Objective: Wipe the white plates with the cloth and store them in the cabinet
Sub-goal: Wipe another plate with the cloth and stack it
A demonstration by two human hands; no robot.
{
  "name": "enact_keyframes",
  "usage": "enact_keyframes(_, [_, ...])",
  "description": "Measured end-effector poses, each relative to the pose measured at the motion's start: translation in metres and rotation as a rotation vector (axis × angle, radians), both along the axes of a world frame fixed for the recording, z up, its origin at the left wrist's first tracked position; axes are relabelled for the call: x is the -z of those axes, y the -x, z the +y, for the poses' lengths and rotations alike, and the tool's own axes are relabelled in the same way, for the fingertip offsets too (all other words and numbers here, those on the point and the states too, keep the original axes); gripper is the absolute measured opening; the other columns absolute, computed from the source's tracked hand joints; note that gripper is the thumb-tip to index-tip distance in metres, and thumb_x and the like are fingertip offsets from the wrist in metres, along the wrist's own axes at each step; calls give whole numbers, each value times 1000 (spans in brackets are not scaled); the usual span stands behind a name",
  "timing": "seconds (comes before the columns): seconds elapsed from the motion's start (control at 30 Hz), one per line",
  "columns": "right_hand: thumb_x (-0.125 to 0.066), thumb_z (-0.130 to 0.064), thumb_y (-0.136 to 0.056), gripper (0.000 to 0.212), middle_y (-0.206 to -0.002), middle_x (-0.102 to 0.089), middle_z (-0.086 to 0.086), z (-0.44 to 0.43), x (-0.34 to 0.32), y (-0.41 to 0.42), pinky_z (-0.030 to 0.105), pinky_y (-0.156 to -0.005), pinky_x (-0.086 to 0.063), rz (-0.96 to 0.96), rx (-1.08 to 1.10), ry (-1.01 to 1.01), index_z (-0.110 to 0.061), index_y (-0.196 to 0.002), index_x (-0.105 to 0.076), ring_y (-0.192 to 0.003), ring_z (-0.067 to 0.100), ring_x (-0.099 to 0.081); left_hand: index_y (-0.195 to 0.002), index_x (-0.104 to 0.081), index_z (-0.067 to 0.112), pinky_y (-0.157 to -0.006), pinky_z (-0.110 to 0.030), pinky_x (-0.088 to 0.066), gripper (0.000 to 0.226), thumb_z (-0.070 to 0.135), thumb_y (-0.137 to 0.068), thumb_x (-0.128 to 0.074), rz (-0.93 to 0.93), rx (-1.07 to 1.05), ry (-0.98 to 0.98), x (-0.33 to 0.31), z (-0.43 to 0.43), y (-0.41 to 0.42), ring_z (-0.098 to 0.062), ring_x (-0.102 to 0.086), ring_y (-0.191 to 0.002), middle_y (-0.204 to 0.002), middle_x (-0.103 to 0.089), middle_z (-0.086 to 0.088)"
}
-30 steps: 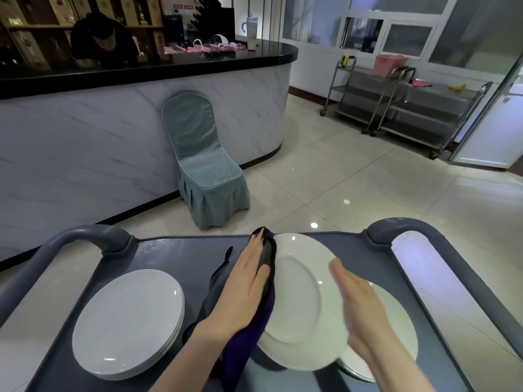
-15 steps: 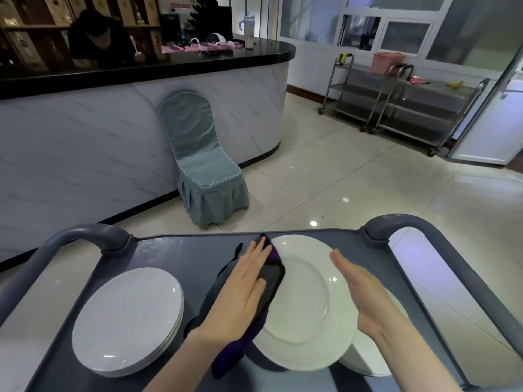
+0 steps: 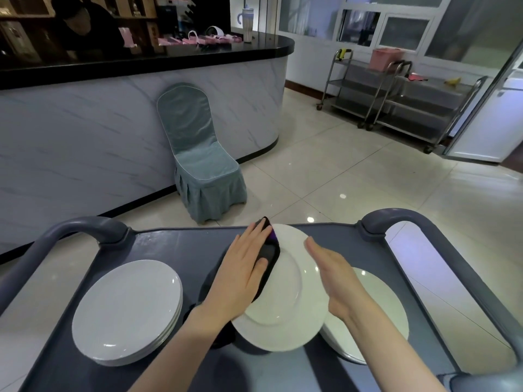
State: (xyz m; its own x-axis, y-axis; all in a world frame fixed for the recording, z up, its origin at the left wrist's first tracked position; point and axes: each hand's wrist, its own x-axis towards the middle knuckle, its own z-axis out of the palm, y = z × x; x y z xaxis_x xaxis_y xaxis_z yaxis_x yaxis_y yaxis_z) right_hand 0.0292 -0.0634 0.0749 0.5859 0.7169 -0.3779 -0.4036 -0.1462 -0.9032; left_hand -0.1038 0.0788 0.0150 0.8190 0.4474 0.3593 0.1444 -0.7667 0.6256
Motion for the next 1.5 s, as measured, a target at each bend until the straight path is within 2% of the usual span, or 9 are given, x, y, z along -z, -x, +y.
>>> enact_keyframes(0.13, [-56,-33,-99,35,-109,-75,8,1,-2,-13,38,-83,-55,-39,79,-29,-10,-122,-68,-95,25,-73,-152,-12,41,-124,-35,-7,60,22,-99,-34,-78,-119,267,31,-31,17,1,1,-149,-158,-2,33])
enact_keyframes(0.27, [-55,-23,-101,46,-128,-65,-13,11,3,-10,34,-96,-53,-170,127,-118,-45,-141,-48,-114,11,-66,-153,-5,44,-121,-38,-2,58,30,-100,-23,-72,-173,168,51,-71,14,-8,3,-151,-162,0,23])
enact_keyframes(0.33, [-50,-19,-103,41,-122,-63,-23,18,7,-3,19,-89,-52,-241,155,-123,-43,-136,-52,-109,-5,-64,-154,-1,42,-121,-35,0,61,28,-98,-22,0,-159,34,44,-78,4,-7,0,-151,-163,2,18])
enact_keyframes(0.5, [-42,-9,-105,34,-120,-66,-22,28,10,14,13,-92,-46,-254,293,-168,-29,-116,-67,-109,-14,-58,-155,-17,28,-121,-26,-4,58,33,-98,-18,80,-109,-130,4,-52,-19,4,2,-148,-162,-5,15])
enact_keyframes(0.67, [-44,-11,-104,31,-127,-65,-14,29,9,16,25,-105,-41,-185,432,-230,-23,-120,-67,-122,2,-56,-151,-11,39,-122,-27,-2,54,38,-97,-11,61,-108,24,5,-35,-14,6,4,-147,-160,-4,20])
enact_keyframes(0.83, [-44,-15,-105,32,-125,-62,-23,30,5,6,18,-100,-42,-118,488,-227,-23,-130,-63,-113,-12,-55,-153,0,44,-121,-30,6,59,27,-100,-17,14,-133,30,31,-60,7,-11,7,-151,-162,2,22])
enact_keyframes(1.07, [-41,-14,-106,33,-127,-67,-11,29,24,40,34,-109,-43,-183,420,-236,-24,-125,-65,-121,5,-60,-156,-5,27,-121,-37,-11,57,32,-99,-13,175,-88,-253,-2,-55,-26,-4,7,-150,-164,0,13])
enact_keyframes(1.27, [-43,-11,-105,34,-124,-68,-18,28,26,50,26,-107,-40,-281,413,-232,-31,-120,-66,-120,-4,-57,-154,1,35,-123,-33,2,63,45,-91,-1,117,-34,92,-19,-30,-31,8,18,-144,-159,11,25])
enact_keyframes(1.5, [-44,-16,-105,33,-126,-66,-20,25,21,36,30,-111,-42,-258,394,-204,-27,-129,-64,-118,-6,-57,-157,-7,21,-114,-39,-15,71,27,-91,-32,241,-30,-245,15,-70,-12,-13,-6,-151,-165,-4,5])
